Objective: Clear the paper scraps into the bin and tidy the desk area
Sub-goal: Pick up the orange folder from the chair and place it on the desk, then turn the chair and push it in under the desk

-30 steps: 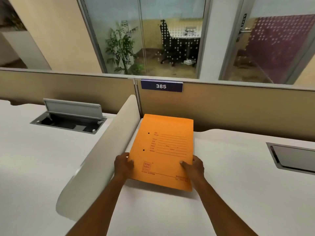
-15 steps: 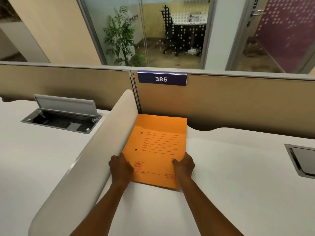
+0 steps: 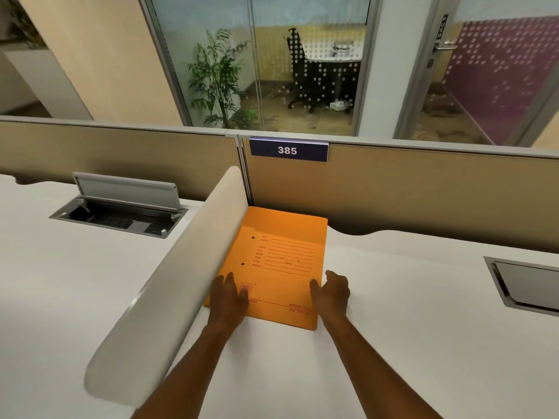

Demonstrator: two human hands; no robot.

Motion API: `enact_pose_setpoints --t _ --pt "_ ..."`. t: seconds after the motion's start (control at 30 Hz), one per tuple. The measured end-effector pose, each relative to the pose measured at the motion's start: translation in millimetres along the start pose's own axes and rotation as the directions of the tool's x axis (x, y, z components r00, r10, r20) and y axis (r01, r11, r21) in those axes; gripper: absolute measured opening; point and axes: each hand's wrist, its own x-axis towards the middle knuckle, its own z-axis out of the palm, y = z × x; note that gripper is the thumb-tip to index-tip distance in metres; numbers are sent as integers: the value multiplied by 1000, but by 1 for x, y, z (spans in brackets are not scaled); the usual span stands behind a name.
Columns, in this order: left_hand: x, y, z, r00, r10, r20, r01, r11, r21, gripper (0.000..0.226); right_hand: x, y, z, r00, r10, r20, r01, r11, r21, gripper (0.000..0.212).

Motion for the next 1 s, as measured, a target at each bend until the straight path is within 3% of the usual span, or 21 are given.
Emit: enact_pose_setpoints --t 0.3,0.5,1.0 --pt "-81 4 -6 988 156 8 -155 988 -25 56 -68 33 -52 991 -126 -40 128 990 57 52" --pt "-163 2 -5 984 180 15 -179 982 -65 61 -140 75 -88 983 -171 -67 176 981 83 51" --pt "-421 -46 -28 933 359 -4 -358 931 -72 59 -397 220 -180 960 -178 -215 215 963 162 48"
